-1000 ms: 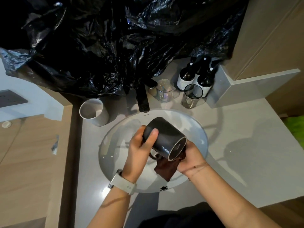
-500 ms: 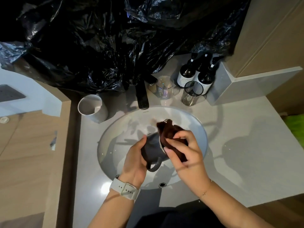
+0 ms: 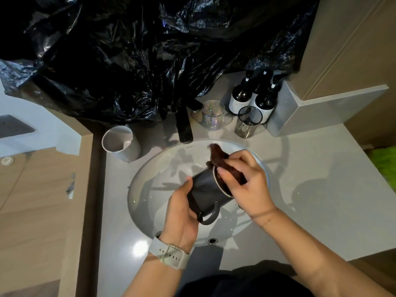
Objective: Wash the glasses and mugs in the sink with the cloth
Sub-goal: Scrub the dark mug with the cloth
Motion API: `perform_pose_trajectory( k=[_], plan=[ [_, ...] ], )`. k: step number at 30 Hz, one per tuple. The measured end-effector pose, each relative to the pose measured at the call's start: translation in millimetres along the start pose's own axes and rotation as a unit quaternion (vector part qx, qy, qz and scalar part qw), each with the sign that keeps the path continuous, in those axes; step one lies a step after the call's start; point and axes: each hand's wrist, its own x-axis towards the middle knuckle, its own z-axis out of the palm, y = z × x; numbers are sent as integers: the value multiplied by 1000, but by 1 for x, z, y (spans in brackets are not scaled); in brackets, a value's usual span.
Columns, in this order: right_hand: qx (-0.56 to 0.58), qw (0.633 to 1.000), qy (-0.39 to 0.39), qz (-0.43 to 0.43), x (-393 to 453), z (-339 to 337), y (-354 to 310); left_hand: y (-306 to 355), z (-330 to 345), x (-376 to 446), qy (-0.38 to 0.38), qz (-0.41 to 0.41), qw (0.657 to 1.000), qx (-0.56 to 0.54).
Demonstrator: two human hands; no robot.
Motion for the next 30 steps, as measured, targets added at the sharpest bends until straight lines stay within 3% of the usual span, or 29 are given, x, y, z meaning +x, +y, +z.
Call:
perform_pose_trajectory(
  k=[5, 11, 16, 23, 28, 30],
  plan=[
    [23, 999, -19, 28, -36, 2, 3, 1, -8, 12, 86, -7, 996, -28],
    [10, 999, -38, -10, -7, 8, -2, -5, -5, 11, 74, 27, 997, -27],
    [8, 998, 0, -67, -29, -10, -2, 1, 2, 11, 86, -5, 995, -55],
    [-164, 956, -131, -204, -36, -16, 5, -10, 10, 6, 69, 56, 996, 7],
    [-152, 966, -84, -190, -17, -3, -3, -6, 18, -2, 84, 136, 986, 54],
    [-115, 985, -40, -121, -5, 5, -4, -9, 17, -5, 86, 135, 985, 58]
  ],
)
